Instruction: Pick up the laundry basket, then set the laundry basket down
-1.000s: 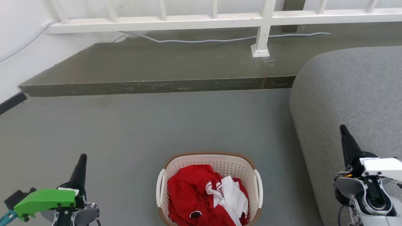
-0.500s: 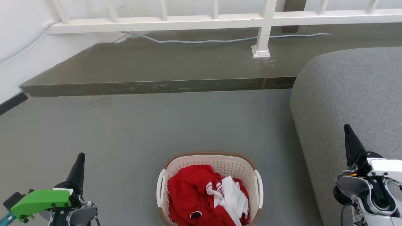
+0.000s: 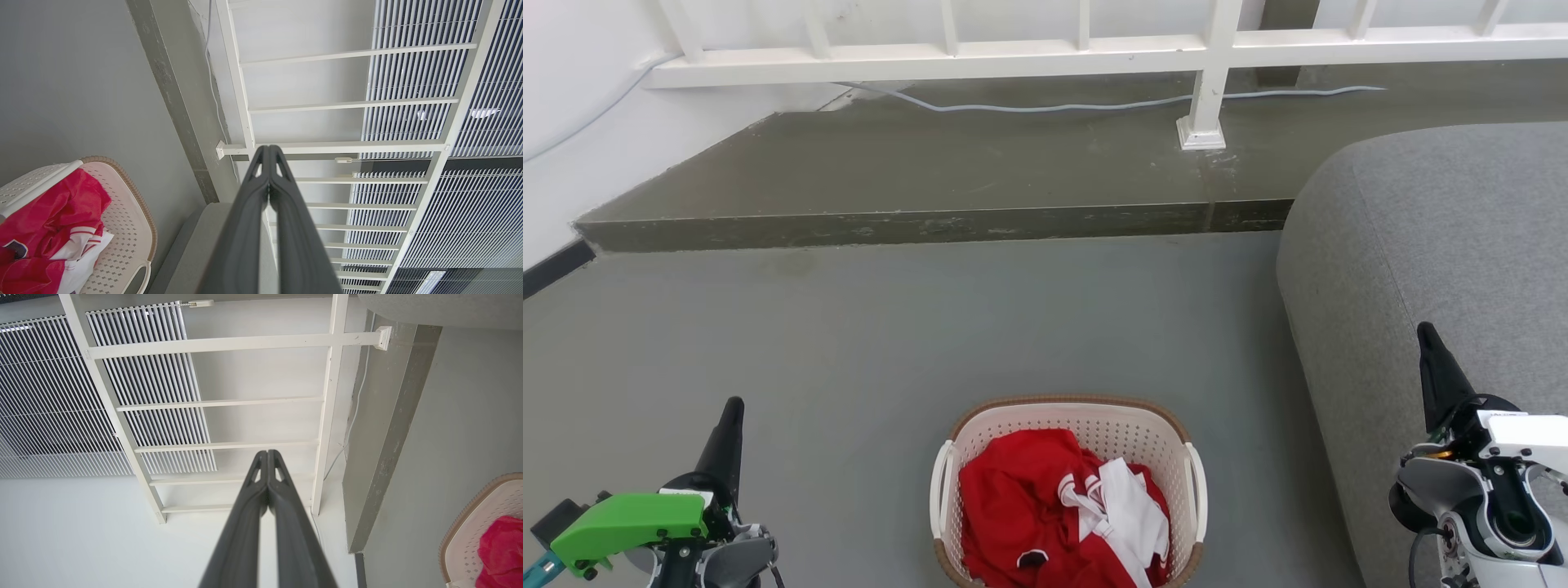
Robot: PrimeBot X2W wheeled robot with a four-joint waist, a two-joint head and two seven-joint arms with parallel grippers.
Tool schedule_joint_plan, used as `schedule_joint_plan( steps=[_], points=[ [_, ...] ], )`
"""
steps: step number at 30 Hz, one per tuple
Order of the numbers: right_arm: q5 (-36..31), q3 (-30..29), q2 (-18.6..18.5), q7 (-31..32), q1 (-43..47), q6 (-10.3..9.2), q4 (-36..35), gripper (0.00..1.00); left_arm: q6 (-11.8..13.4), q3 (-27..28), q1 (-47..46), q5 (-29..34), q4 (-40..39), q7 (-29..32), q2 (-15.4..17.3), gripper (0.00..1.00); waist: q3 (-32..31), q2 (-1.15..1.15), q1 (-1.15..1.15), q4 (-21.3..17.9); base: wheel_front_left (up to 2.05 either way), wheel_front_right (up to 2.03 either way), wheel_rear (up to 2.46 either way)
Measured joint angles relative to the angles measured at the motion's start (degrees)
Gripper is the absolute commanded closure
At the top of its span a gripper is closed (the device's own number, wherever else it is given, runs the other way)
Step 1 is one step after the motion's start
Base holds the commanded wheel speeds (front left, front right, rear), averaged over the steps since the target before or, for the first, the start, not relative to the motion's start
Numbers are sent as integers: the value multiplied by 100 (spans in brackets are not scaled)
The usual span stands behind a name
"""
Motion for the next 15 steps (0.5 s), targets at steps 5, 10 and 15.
schedule_joint_plan(
  steps=[5,10,15],
  points=[
    [0,0,0,0,0,0,-4,100,0,0,0,0,-3,0,0,100,0,0,0,0,0,0,0],
    [0,-1,0,0,-1,0,-7,100,0,0,0,0,-5,0,0,100,0,0,0,0,0,0,0],
    [0,-1,0,0,-1,0,-9,100,0,0,0,0,-9,0,-1,100,0,0,0,0,0,0,0]
  ],
)
